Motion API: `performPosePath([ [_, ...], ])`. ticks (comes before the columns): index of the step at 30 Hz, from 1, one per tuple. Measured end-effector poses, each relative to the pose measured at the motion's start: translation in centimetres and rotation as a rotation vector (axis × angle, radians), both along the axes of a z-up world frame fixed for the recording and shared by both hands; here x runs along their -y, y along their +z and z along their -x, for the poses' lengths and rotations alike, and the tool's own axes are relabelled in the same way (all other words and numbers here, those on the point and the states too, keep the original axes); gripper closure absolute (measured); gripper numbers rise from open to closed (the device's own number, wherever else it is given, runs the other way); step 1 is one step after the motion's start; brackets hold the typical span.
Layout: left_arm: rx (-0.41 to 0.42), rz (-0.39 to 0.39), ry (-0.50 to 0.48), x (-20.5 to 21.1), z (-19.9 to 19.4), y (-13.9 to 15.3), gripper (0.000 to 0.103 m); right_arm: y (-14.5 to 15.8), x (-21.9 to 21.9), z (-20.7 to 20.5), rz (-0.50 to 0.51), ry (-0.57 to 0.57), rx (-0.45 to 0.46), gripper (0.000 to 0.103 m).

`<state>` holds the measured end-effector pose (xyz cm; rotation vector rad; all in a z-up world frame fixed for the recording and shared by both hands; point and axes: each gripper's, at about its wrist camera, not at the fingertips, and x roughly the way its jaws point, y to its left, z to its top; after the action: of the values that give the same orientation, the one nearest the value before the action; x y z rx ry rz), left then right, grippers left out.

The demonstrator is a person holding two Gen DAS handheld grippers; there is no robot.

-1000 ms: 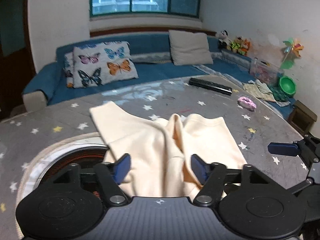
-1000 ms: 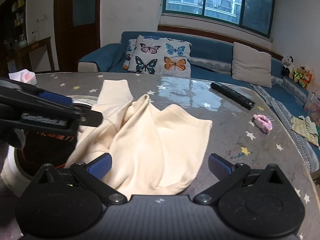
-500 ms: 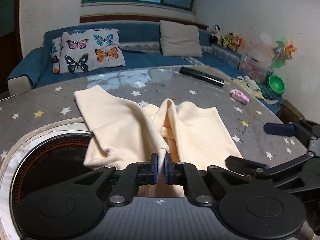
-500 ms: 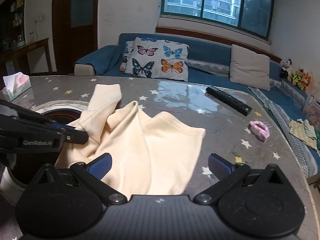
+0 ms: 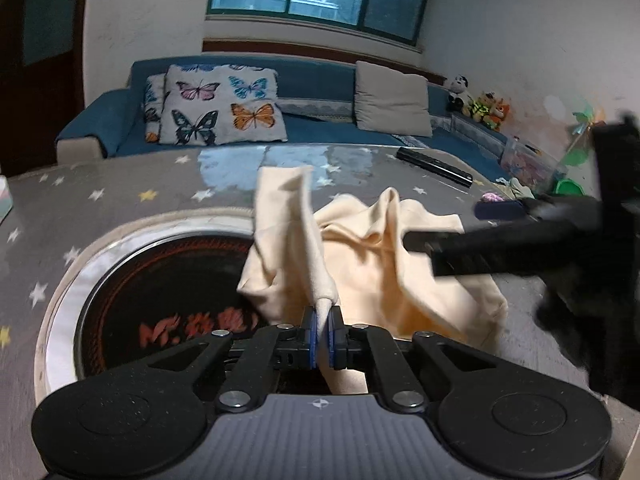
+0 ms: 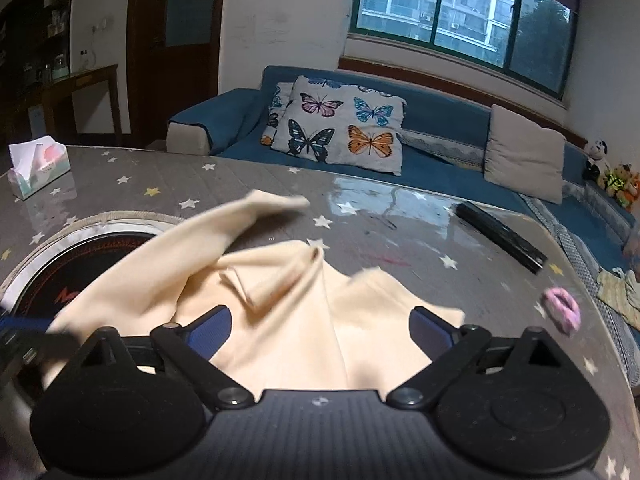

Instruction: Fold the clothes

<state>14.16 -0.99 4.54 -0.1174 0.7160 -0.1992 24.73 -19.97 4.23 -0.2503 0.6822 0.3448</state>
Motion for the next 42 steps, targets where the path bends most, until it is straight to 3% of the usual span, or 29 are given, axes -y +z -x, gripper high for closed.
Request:
performPosePath([
  [4,-0.018,0.005,0.001,-0.8,-0.2,-0.3,0.097,-1.4,-1.2,-2.8,0.022,-0.004,-0.042,0.026],
  [8,-0.020,0.005,-0.016,-1.0,-1.2,0.5,0.093,-2.5,-0.7,-4.5,-0.015,-0.021,-0.104,0.066],
  [9,-0.009,-0.005,-0.024,-0.7,-1.6,0.9,0.092,-2.5,-0.3,-4.5,-0.032,-0.023,-0.112,0.072],
  [10,0.001,-0.015,-0.032,-0.5,-2.0,1.2,0.089,-2.5,0.0,-4.6,-0.048,-0.026,-0.121,0.081],
  [12,0.021,-0.036,-0.045,0.1,-2.9,1.9,0.064,-2.2,0.7,-4.4,-0.065,-0.037,-0.114,0.090],
  [13,0.026,-0.051,-0.040,0.4,-3.4,1.8,0.059,-2.0,1.0,-4.2,-0.069,-0.044,-0.103,0.095],
  [18,-0.040,-0.050,-0.044,1.5,-7.1,0.2,0.063,-0.8,2.9,-2.9,-0.069,-0.069,-0.082,0.100],
  [19,-0.055,-0.051,-0.040,1.5,-7.5,-0.3,0.069,-0.5,3.5,-2.7,-0.074,-0.074,-0.081,0.100],
  [20,-0.069,-0.053,-0.037,1.6,-7.9,-0.7,0.086,-0.3,3.9,-2.5,-0.080,-0.079,-0.078,0.100],
  [21,-0.081,-0.054,-0.034,1.6,-8.2,-1.1,0.094,-0.1,4.3,-2.3,-0.077,-0.085,-0.072,0.100],
  [24,-0.084,-0.053,-0.021,1.3,-7.7,-1.7,0.100,0.2,5.0,-2.1,-0.113,-0.090,-0.079,0.100],
  [26,-0.075,-0.046,-0.011,0.8,-7.1,-1.6,0.101,0.2,4.9,-2.3,-0.146,-0.082,-0.084,0.090],
  [27,-0.071,-0.045,-0.005,0.6,-6.9,-1.4,0.101,0.2,4.7,-2.5,-0.159,-0.077,-0.083,0.082],
  [28,-0.066,-0.044,0.000,0.5,-6.7,-1.2,0.101,0.2,4.4,-2.6,-0.171,-0.072,-0.084,0.063],
  [29,-0.062,-0.044,0.003,0.3,-6.6,-1.1,0.101,0.0,4.0,-2.9,-0.174,-0.064,-0.088,0.059],
  [34,-0.041,-0.036,0.020,-0.8,-5.9,-0.3,0.101,-2.0,1.2,-4.9,-0.142,-0.036,-0.114,0.061],
  [36,-0.037,-0.028,0.033,-1.3,-5.6,-0.1,0.101,-2.3,1.1,-4.9,-0.137,-0.044,-0.111,0.075],
  [37,-0.035,-0.024,0.040,-1.5,-5.5,0.0,0.102,-2.1,1.4,-4.7,-0.136,-0.050,-0.102,0.090],
  [42,-0.017,-0.002,0.081,-3.3,-3.5,1.0,0.102,-0.7,3.0,-2.8,-0.131,-0.083,-0.040,0.094],
])
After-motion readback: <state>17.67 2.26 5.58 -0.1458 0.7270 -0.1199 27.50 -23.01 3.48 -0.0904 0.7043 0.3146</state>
